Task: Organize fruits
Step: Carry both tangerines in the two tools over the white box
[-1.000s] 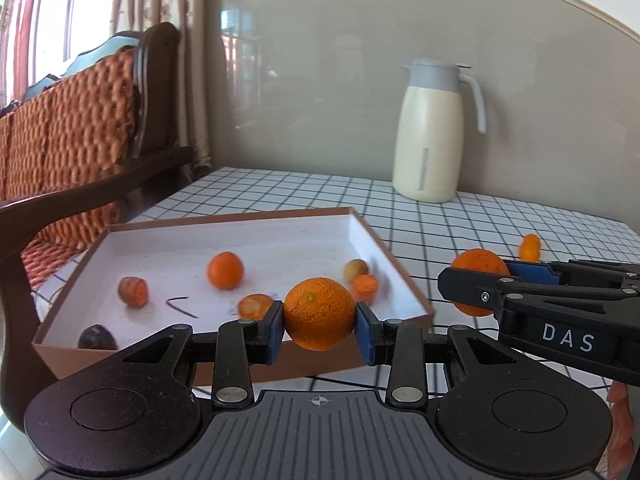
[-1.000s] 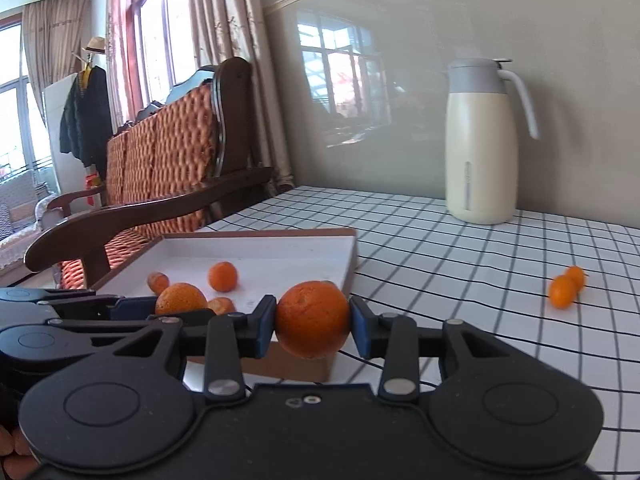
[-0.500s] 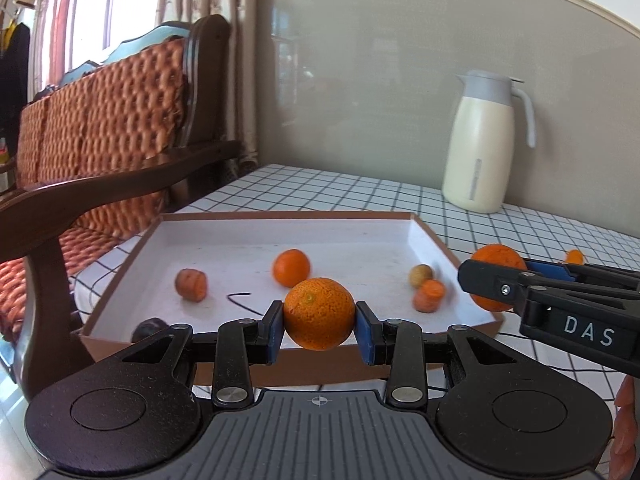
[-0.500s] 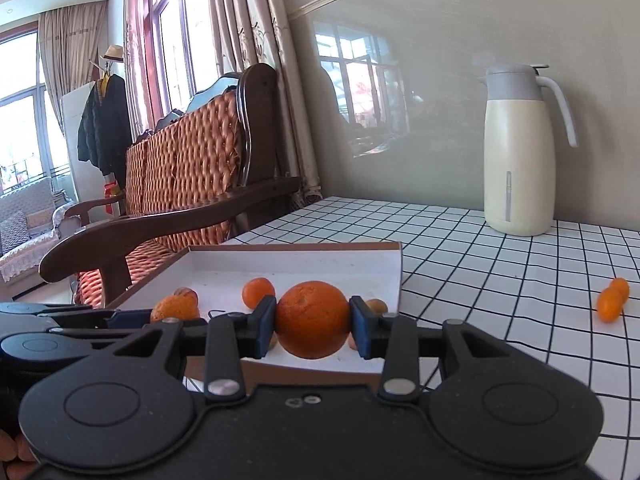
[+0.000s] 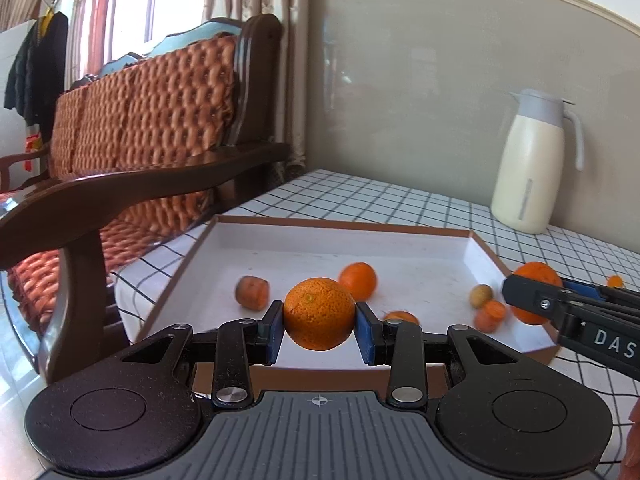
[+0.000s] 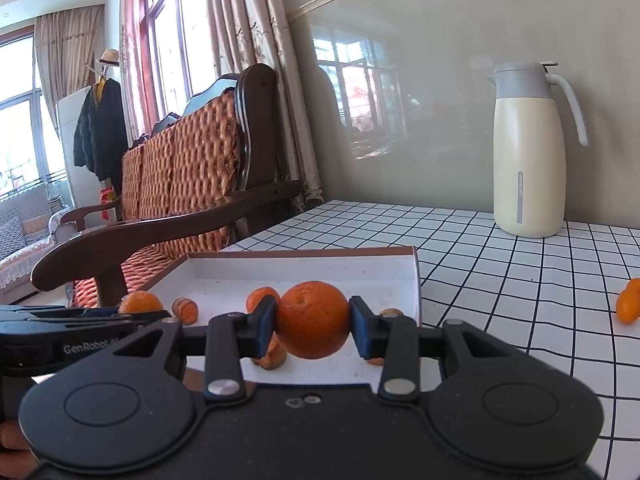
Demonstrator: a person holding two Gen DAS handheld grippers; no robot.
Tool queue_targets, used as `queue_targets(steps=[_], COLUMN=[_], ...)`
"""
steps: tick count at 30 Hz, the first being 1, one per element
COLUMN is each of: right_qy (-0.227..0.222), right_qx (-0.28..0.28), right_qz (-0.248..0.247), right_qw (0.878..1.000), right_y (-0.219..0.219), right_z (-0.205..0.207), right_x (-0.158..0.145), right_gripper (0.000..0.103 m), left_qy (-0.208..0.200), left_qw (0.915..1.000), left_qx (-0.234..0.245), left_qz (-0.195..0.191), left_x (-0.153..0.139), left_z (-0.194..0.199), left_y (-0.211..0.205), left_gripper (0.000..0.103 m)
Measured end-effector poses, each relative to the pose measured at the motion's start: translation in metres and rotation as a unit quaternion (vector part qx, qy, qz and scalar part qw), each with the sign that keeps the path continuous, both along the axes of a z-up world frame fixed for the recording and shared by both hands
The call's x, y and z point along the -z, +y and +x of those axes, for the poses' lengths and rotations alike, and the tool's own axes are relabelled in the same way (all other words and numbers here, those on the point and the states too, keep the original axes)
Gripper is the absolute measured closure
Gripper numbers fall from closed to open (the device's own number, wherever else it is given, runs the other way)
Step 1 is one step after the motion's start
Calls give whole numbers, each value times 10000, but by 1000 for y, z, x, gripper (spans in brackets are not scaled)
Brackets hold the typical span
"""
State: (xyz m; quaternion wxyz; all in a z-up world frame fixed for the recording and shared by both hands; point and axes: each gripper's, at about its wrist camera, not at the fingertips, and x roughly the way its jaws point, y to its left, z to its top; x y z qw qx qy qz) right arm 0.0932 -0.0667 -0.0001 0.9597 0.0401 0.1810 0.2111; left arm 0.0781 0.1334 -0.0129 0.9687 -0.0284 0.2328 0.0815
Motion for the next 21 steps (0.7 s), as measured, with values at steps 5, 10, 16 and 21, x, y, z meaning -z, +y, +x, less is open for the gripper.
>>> queue_targets(steps=[5, 10, 16, 21], right_qy=[21, 64, 65, 95], right_qx=[153, 297, 413, 490], right_qz=[81, 138, 75, -41], right_qw=[9998, 9994, 9991, 9987], right_y=[-1, -1, 2, 5], right_z=[9, 19, 32, 45], right_x=[1, 3, 3, 4], right_gripper=[72, 72, 72, 72], left_qy=[-34, -53, -44, -11], left_qw=[9999, 9996, 9993, 9991], left_qx=[-135, -260, -359, -409], left_qz=[25, 58, 91, 73], left_x=[-1, 0, -2, -2], left_z=[9, 21, 38, 54], left_y=[9, 17, 25, 33], left_gripper=[65, 65, 65, 65])
